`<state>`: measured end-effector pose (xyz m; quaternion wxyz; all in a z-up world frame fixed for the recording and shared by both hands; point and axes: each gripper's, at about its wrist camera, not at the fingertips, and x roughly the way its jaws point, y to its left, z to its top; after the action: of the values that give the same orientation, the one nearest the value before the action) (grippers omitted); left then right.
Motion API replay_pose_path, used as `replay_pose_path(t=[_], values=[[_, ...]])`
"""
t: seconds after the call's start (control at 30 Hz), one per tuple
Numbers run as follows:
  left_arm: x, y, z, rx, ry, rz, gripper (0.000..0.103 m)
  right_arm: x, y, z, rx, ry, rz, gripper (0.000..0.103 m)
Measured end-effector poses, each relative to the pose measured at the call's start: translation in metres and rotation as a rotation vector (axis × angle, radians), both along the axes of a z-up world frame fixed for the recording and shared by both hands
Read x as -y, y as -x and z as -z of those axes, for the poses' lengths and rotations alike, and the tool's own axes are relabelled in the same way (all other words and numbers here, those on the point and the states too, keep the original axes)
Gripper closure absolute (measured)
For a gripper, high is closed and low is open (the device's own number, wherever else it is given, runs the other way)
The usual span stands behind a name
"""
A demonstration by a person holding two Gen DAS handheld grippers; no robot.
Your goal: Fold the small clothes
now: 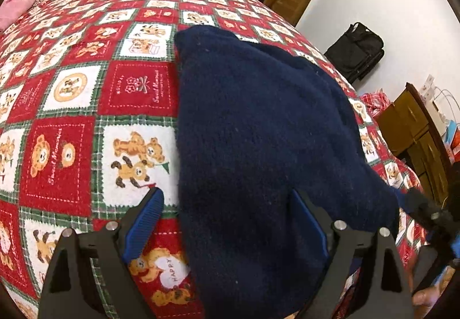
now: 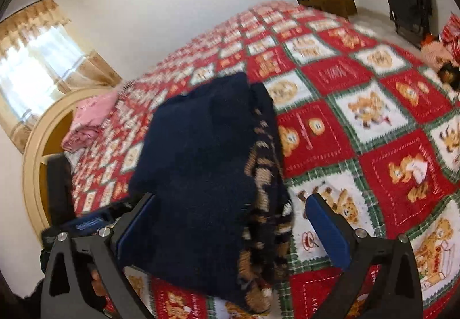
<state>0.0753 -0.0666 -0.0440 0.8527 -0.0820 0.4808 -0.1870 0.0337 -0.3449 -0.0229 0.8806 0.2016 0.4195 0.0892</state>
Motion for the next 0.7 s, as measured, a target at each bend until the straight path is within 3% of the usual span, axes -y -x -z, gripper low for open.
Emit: replay_pose_path(t=[0.1, 0.2, 0.27, 0.37, 0.53, 0.63, 0.7], values=[[-0.003, -0.005, 0.002, -0.011, 0.037, -0.006, 0.012, 0.003, -0.015, 0.02, -0.055, -0.056, -0.011, 0.001], [0.0, -0.016, 0.017, -0.078, 0.084, 0.012, 0.007, -0.008, -0.028, 0.038, -0.09, -0.027, -0.047, 0.001], [0.0, -0.017, 0.018, -0.077, 0.106, -0.001, 0.004, -0.018, -0.028, 0.04, -0.069, 0.024, -0.052, 0.001], [0.011, -0.013, 0.016, -0.051, 0.066, 0.027, 0.004, -0.032, -0.028, 0.043, -0.077, 0.112, -0.078, 0.001], [0.027, -0.006, 0.016, -0.005, -0.001, 0.049, 0.004, -0.035, -0.027, 0.045, -0.076, 0.148, -0.065, 0.005], [0.027, -0.007, 0.015, -0.007, -0.002, 0.049, 0.007, -0.036, -0.023, 0.043, -0.064, 0.169, -0.061, 0.017], [0.027, -0.007, 0.014, -0.003, -0.004, 0.048, 0.013, -0.04, -0.02, 0.041, -0.05, 0.144, -0.079, 0.041]])
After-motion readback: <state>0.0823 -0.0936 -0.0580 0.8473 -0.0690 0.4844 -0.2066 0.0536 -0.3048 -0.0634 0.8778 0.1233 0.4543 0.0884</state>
